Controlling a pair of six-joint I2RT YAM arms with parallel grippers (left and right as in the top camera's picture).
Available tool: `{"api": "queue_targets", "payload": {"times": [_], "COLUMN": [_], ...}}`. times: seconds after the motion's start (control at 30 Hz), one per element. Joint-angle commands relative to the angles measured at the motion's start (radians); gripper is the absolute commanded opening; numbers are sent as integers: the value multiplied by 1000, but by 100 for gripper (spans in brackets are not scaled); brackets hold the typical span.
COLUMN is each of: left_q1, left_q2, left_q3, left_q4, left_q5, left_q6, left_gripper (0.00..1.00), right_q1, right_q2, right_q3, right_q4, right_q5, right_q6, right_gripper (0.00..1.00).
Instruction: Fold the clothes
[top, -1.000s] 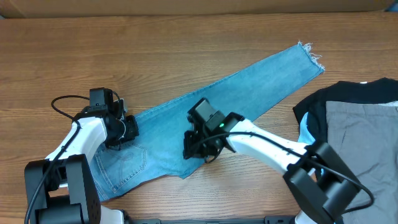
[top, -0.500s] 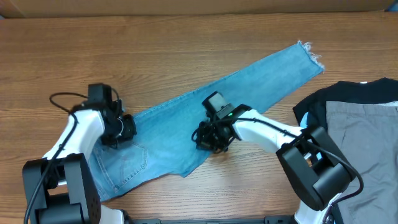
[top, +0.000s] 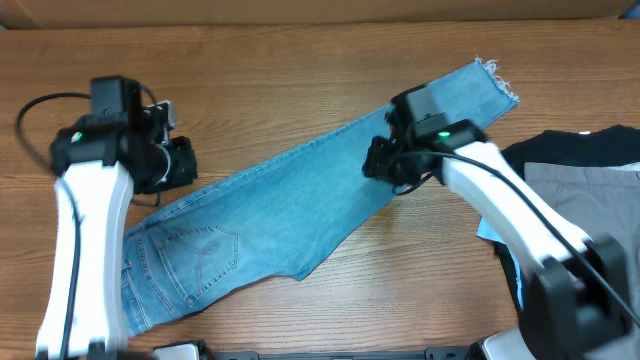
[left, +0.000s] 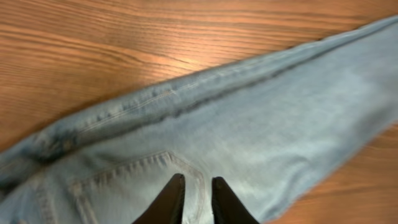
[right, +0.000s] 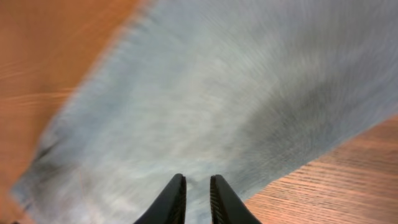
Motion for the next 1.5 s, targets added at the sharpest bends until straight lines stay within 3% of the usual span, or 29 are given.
{"api": "queue_targets", "payload": {"times": [0.0, 0.03, 0.1, 0.13, 0.2, 0.3, 0.6, 0.83, 1.0, 1.17, 1.27, 1.33, 1.47], "left_q1": [0, 0, 0, 0, 0, 0, 2, 42, 109, 185, 240, 264, 322], "left_q2": [-123, -144, -175, -185, -201, -204, -203, -181, -62, 148, 277, 289, 256], "left_q3": [19, 12, -18, -39, -109, -230, -736, -891, -880, -741, -525, -425, -195], "left_q4": [-53, -77, -121, -136, -143, -131, 175, 492, 720, 785, 632, 533, 329], "left_q5": [5, -10, -31, -37, -42, -95, -105, -219, -288, -292, -256, -240, -93], "left_q6": [-94, -134, -211, -240, -288, -387, -597, -649, -555, -455, -344, -332, -271], "left_gripper": [22, 23, 25, 25, 22, 4, 4, 4, 8, 11, 10, 4, 5], "right_q1": [-7, -7, -7, -7, -7, -7, -7, -7, -7, -7, -7, -7, -7], "right_q2": [-138, -168, -220, -241, -278, -302, -305, -305, -305, -305, -305, -305, -305], "right_q3": [50, 50, 50, 50, 50, 50, 50, 50, 50, 50, 50, 50, 50], "right_q4": [-4, 0, 13, 18, 20, 10, -72, -69, -54, -49, -51, -54, -57], "right_q5": [18, 18, 17, 17, 17, 16, 18, 18, 21, 22, 34, 56, 93], "right_q6": [-108, -108, -108, -108, -108, -101, -101, -101, -100, -100, -100, -100, -101], "right_gripper": [27, 30, 52, 55, 56, 56, 56, 55, 55, 55, 55, 55, 56]}}
